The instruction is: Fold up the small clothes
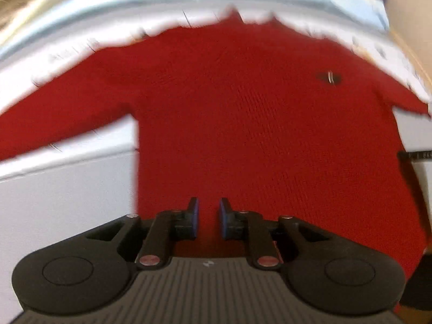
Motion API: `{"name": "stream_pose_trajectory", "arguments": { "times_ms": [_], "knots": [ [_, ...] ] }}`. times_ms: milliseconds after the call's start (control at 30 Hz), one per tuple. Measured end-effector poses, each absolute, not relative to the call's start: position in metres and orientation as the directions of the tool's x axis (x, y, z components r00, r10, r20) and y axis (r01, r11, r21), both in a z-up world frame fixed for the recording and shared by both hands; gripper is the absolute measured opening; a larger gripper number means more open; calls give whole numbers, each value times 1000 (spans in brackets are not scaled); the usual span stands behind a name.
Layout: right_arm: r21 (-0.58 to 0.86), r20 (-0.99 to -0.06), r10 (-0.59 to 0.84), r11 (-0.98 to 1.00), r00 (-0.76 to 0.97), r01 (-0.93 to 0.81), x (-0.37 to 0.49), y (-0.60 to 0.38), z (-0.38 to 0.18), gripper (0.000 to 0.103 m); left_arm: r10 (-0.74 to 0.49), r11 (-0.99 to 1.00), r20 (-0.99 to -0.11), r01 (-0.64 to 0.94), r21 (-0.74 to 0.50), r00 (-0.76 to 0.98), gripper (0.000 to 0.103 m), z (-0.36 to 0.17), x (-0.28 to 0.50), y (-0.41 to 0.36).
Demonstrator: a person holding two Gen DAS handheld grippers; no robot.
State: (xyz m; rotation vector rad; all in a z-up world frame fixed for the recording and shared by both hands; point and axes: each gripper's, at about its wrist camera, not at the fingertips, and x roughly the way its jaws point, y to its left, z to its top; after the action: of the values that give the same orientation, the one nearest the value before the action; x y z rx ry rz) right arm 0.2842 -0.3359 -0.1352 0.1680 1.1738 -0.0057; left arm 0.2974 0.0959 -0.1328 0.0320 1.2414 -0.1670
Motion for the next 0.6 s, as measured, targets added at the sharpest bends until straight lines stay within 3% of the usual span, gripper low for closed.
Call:
{"name": "stream_pose_trajectory", "arguments": {
  "times_ms": [67, 133, 233, 300, 333, 367, 600],
  "knots": [
    [109, -936, 83, 992, 341, 57, 285, -334, -146, 41, -41, 983, -980, 184, -5, 193, 27, -164, 298, 80],
    [133, -932, 92, 987, 351, 95, 288, -340, -141, 42, 13, 973, -975, 224, 63, 221, 28, -164, 298, 66],
    [190, -900, 91, 962, 427, 195, 293, -362, -123, 44, 8, 987, -943, 146, 60, 333, 33, -135, 308, 55],
    [214, -880, 69, 941, 469, 262, 298, -378, -111, 54, -15, 992, -913, 123, 39, 407, 43, -117, 314, 44],
    [223, -873, 54, 928, 485, 298, 300, -386, -107, 64, -18, 993, -899, 115, 36, 437, 46, -109, 316, 38],
    [233, -868, 38, 912, 495, 339, 302, -395, -104, 66, -19, 993, -888, 113, 38, 459, 46, -103, 318, 31],
    [315, -862, 33, 817, 506, 484, 313, -436, -100, 66, 8, 994, -879, 89, 57, 476, 46, -110, 334, -5]
  ]
}}
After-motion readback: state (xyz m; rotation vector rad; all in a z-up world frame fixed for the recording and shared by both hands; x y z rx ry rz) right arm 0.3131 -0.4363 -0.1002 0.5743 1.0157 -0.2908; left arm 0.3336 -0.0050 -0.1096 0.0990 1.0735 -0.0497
